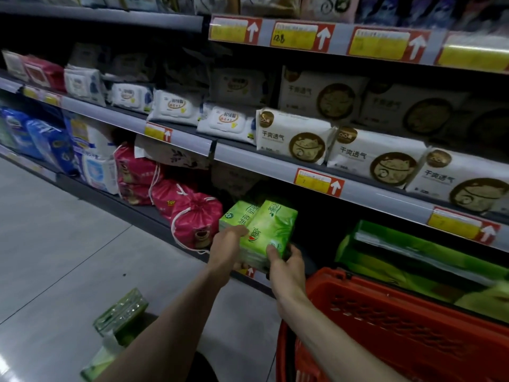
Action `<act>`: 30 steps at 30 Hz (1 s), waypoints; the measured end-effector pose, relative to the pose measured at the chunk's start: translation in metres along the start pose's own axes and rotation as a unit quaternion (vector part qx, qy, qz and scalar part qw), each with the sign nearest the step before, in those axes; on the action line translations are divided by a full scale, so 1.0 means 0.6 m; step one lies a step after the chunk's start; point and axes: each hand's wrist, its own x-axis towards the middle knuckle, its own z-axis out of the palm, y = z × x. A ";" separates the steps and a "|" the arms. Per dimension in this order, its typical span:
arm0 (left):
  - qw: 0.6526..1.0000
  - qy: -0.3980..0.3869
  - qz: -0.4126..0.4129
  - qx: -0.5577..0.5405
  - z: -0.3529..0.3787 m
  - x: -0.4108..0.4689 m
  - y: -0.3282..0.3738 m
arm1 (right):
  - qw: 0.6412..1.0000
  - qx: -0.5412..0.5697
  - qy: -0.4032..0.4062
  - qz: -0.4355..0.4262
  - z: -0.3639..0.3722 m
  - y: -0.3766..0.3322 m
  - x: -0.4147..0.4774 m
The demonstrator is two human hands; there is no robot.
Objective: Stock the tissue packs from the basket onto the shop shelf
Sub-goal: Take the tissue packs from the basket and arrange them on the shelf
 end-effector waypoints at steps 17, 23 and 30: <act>0.998 0.041 0.056 0.006 0.046 0.009 -0.018 | 0.982 -0.189 -0.002 -0.013 -0.020 -0.018 0.059; 0.994 0.021 0.082 0.063 0.066 0.030 -0.020 | 0.978 -0.200 0.031 -0.052 -0.011 -0.023 0.098; 0.993 -0.020 0.070 0.091 0.070 0.056 -0.032 | 0.981 -0.182 0.040 -0.058 0.001 -0.002 0.115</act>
